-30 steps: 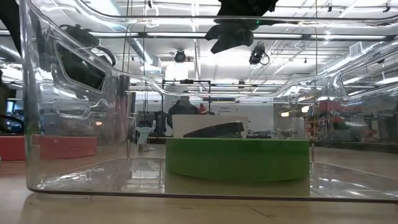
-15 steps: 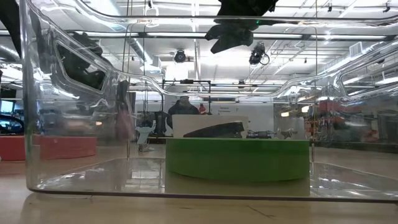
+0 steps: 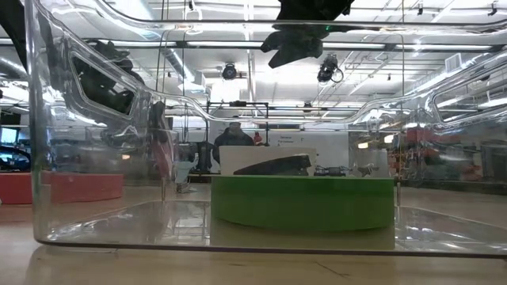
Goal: Pick and place Stapler, Stapler remover, tape
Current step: Put the pink stapler into the top transparent bin
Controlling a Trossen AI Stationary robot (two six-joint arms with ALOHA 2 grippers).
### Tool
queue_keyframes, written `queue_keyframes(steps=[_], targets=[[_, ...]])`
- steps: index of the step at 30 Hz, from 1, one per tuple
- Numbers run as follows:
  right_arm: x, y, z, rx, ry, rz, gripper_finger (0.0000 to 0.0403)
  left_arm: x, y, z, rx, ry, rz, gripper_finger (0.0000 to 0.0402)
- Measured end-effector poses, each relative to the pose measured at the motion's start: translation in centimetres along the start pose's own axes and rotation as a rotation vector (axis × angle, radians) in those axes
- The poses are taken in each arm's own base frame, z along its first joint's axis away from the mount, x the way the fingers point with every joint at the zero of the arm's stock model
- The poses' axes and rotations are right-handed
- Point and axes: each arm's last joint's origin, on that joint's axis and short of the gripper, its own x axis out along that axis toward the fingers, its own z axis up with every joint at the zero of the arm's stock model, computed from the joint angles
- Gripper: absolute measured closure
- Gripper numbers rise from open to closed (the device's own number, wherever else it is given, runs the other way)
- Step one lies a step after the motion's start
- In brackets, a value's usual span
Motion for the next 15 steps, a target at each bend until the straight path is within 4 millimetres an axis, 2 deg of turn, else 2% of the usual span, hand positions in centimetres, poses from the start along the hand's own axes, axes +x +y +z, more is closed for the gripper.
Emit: queue_keyframes(steps=[9,15], targets=[[0.0,0.0,0.0,0.000,0.005,0.004,0.0124,-0.4,0.3,0.5,0.016,-0.042,0.027,0.0228],[0.0,0.0,0.0,-0.003,0.005,0.003,0.0124,-1.4,0.1,1.8,-0.001,-0.139,0.019,0.0218]])
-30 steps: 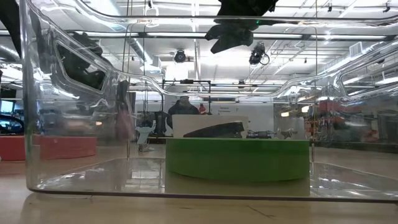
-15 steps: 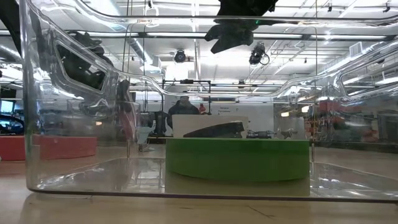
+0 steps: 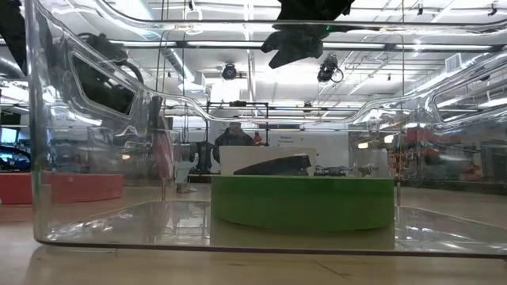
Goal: Pick and place Stapler, Stapler remover, tape
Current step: Put the pink stapler into the top transparent bin, then put the pink tape into the bottom transparent bin
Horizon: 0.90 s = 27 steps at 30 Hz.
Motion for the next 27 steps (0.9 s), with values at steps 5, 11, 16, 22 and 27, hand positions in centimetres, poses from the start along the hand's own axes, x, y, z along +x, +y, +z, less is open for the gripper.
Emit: queue_keyframes(steps=[5,11,16,22,27], targets=[[0.0,0.0,0.0,-0.018,0.000,-0.001,0.0124,-0.7,-0.2,0.4,-0.005,0.003,-0.060,0.0211],[0.0,0.0,0.0,-0.023,-0.001,-0.001,0.0124,-1.6,-0.3,0.9,-0.017,-0.011,-0.113,0.0211],[0.0,0.0,0.0,-0.023,-0.001,-0.001,0.0124,-2.7,-0.7,3.5,-0.014,-0.139,-0.141,0.0211],[0.0,0.0,0.0,-0.023,-0.001,-0.001,0.0124,-3.9,-1.5,5.9,-0.002,-0.116,-0.222,0.0211],[0.0,-0.1,0.0,-0.023,-0.003,-0.012,0.0124,-4.4,-2.6,6.4,0.022,-0.053,-0.288,0.0211]])
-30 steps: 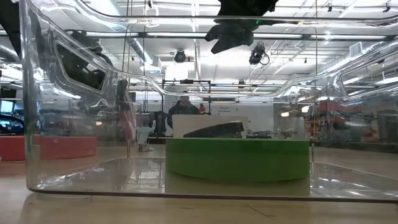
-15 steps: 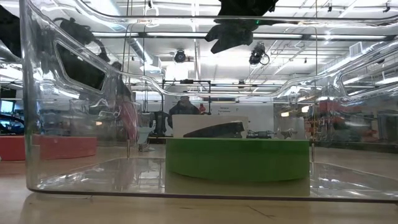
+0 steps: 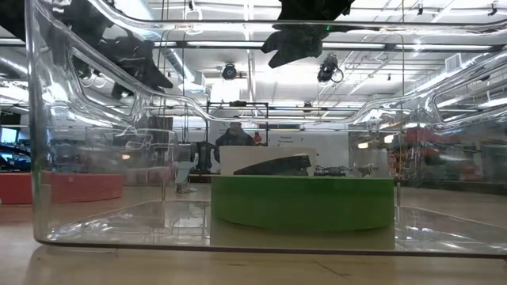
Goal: Pick and place Stapler, Stapler remover, tape
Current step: Put the pink tape into the bottom transparent bin
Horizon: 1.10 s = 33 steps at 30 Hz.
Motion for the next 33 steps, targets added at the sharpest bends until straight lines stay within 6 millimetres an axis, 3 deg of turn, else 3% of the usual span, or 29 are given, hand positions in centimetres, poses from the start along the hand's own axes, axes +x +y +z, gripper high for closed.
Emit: queue_keyframes(steps=[7,13,22,27,33], targets=[[0.0,-0.1,-0.1,-0.003,0.012,-0.017,0.0124,-0.2,-2.7,-0.3,0.017,0.063,-0.279,0.0211],[0.0,-0.1,-0.2,-0.004,0.020,-0.018,0.0124,-1.0,-5.1,-2.1,0.024,0.249,-0.509,0.0211],[0.0,-0.1,-0.2,0.020,0.020,-0.018,0.0124,-3.4,-7.4,-6.1,0.001,0.658,-0.524,0.0241],[0.0,-0.1,-0.2,0.019,0.019,-0.019,0.0124,-5.2,-8.6,-7.5,-0.045,0.845,-0.560,0.0259],[0.0,-0.1,-0.2,0.019,0.019,-0.019,0.0124,-6.9,-9.1,-8.9,-0.135,1.058,-0.482,0.0271]])
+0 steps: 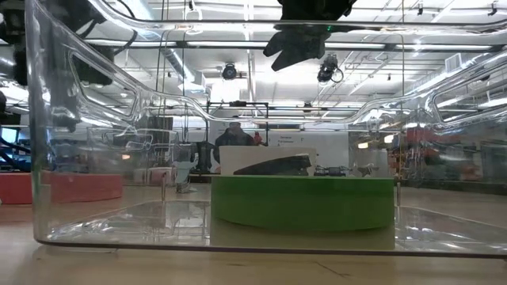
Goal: Pick and place Stapler, Stapler remover, tape
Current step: Put the pink tape into the bottom transparent bin
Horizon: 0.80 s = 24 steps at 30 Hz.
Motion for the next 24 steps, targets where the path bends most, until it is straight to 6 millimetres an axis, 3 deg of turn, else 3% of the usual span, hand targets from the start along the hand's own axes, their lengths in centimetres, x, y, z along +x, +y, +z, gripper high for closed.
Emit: queue_keyframes(steps=[12,24], targets=[[0.0,0.0,0.0,-0.004,0.000,0.000,0.0124,0.9,-0.4,-1.5,-0.194,0.126,0.067,0.0264],[0.0,0.0,0.0,-0.022,-0.005,0.001,0.0124,3.3,0.2,-1.4,-0.270,0.183,0.225,0.0179]])
